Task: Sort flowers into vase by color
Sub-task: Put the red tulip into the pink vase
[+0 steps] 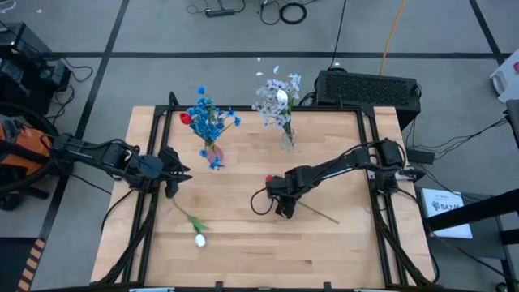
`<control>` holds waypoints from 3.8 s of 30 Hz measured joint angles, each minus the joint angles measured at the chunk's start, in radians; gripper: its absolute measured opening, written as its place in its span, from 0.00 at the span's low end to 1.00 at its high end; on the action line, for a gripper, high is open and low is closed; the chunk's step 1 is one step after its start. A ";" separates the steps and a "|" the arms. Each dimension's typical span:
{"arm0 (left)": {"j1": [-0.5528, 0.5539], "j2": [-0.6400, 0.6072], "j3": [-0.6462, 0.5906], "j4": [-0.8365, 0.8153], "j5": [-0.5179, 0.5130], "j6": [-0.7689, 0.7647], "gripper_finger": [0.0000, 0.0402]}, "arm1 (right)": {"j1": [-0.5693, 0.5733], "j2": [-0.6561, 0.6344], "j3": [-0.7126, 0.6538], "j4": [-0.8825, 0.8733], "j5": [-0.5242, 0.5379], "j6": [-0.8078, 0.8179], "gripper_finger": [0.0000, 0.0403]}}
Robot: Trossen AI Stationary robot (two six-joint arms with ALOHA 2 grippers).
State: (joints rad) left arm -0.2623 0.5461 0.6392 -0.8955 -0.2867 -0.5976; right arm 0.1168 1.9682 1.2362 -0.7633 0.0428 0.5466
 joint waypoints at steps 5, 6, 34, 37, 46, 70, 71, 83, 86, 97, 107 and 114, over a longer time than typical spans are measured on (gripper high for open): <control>0.000 0.014 0.000 0.025 -0.023 0.001 0.38 | 0.010 -0.002 -0.043 0.063 0.000 -0.014 0.10; 0.000 0.017 0.000 0.034 -0.027 0.002 0.38 | 0.013 -0.002 -0.043 0.063 0.001 -0.029 0.06; 0.000 0.193 0.000 0.080 -0.344 -0.160 0.54 | -0.011 -0.152 -0.104 -0.093 0.015 -0.113 0.00; 0.000 0.213 0.000 0.079 -0.357 -0.172 0.53 | -0.011 -0.192 -0.188 -0.028 -0.086 -0.101 0.00; 0.008 0.246 -0.021 0.137 -0.425 -0.126 0.52 | -0.031 -0.617 -0.513 0.172 -0.076 0.082 0.00; 0.162 0.104 -0.243 0.515 -0.501 0.253 0.52 | -0.131 -0.886 -0.695 0.738 -0.017 0.097 0.00; 0.169 0.098 -0.243 0.532 -0.500 0.266 0.52 | -0.131 -0.886 -0.695 0.739 -0.017 0.097 0.00; 0.283 0.108 -0.243 0.632 -0.385 0.272 0.52 | -0.131 -0.885 -0.695 0.897 -0.011 0.080 0.00; 0.304 0.108 -0.243 0.631 -0.358 0.273 0.52 | -0.130 -0.885 -0.695 1.047 0.030 0.007 0.00; 0.362 0.154 -0.243 0.664 -0.296 0.273 0.52 | -0.131 -0.884 -0.668 1.349 0.094 -0.228 0.00; 0.410 0.216 -0.243 0.723 -0.266 0.274 0.52 | -0.131 -0.802 -0.593 1.345 0.089 -0.301 0.00; 0.433 0.224 -0.243 0.819 -0.267 0.349 0.52 | -0.131 -0.680 -0.489 1.349 0.087 -0.386 0.00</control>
State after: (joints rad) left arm 0.1710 0.7704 0.3965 -0.0768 -0.5534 -0.2486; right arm -0.0143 1.2886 0.7473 0.5862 0.1303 0.1607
